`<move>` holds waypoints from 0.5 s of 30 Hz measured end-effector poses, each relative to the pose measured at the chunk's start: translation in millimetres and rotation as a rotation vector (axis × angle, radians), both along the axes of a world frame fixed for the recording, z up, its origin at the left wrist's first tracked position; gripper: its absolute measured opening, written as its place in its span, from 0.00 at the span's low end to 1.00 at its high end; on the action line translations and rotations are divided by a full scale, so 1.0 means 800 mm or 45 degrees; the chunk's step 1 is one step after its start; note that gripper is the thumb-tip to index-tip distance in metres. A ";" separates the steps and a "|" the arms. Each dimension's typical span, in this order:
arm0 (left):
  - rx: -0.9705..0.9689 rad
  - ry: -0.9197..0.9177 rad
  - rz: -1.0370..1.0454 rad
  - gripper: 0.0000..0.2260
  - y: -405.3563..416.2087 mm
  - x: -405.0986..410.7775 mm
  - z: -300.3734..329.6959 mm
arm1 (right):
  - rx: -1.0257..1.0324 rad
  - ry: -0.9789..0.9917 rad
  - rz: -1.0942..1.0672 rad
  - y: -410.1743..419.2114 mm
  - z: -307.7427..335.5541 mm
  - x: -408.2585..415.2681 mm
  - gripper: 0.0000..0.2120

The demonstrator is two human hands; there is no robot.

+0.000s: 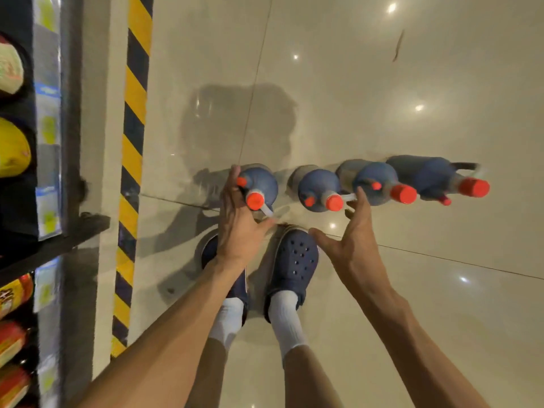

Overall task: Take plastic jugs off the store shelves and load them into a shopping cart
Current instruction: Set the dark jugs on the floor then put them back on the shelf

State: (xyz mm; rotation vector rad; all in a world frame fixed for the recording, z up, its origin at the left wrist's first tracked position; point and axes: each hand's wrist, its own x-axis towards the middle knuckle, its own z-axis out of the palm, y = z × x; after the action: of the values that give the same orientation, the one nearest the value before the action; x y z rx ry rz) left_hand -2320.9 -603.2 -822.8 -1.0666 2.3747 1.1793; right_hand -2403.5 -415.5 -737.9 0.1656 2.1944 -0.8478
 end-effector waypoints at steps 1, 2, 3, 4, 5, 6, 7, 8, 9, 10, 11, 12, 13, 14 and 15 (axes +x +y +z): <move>-0.079 0.034 -0.021 0.48 -0.002 -0.002 -0.009 | -0.019 -0.007 -0.023 0.000 -0.012 0.001 0.52; -0.151 0.067 -0.055 0.44 -0.004 -0.005 -0.018 | -0.038 -0.016 -0.049 -0.003 -0.019 0.002 0.51; -0.200 0.085 -0.087 0.40 -0.007 -0.008 -0.022 | -0.060 -0.021 -0.077 -0.005 -0.025 0.001 0.49; -0.221 0.089 -0.103 0.38 -0.011 -0.010 -0.023 | -0.074 -0.019 -0.100 -0.007 -0.030 0.001 0.48; -0.208 0.076 -0.102 0.36 -0.015 -0.014 -0.020 | -0.085 -0.020 -0.123 -0.010 -0.033 -0.001 0.47; -0.158 0.049 -0.094 0.36 -0.017 -0.018 -0.013 | -0.088 -0.019 -0.139 -0.010 -0.037 -0.002 0.45; -0.090 0.016 -0.065 0.37 -0.019 -0.023 -0.003 | -0.089 -0.020 -0.151 -0.009 -0.039 -0.003 0.43; -0.027 -0.006 -0.017 0.38 -0.022 -0.025 0.007 | -0.095 -0.024 -0.153 -0.010 -0.039 -0.004 0.41; 0.023 -0.014 0.041 0.38 -0.027 -0.025 0.018 | -0.100 -0.043 -0.154 -0.014 -0.038 -0.005 0.38; 0.057 -0.009 0.091 0.38 -0.031 -0.026 0.031 | -0.109 -0.071 -0.159 -0.017 -0.036 -0.008 0.37; 0.079 -0.007 0.114 0.38 -0.033 -0.024 0.041 | -0.111 -0.087 -0.182 -0.018 -0.038 -0.009 0.36; 0.081 -0.006 0.116 0.38 -0.035 -0.020 0.048 | -0.110 -0.090 -0.206 -0.016 -0.044 -0.007 0.35; 0.071 -0.006 0.129 0.38 -0.038 -0.016 0.056 | -0.099 -0.085 -0.216 -0.018 -0.049 -0.008 0.34; 0.064 -0.012 0.152 0.38 -0.042 -0.014 0.063 | -0.092 -0.078 -0.237 -0.020 -0.057 -0.008 0.32; 0.066 -0.026 0.185 0.39 -0.045 -0.011 0.067 | -0.065 -0.083 -0.258 -0.023 -0.065 -0.008 0.30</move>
State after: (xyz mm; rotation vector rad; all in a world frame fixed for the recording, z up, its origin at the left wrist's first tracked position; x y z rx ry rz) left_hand -2329.8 -639.5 -769.3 -1.2462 2.2713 1.2645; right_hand -2409.9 -433.6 -789.7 0.3904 2.1174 -0.9941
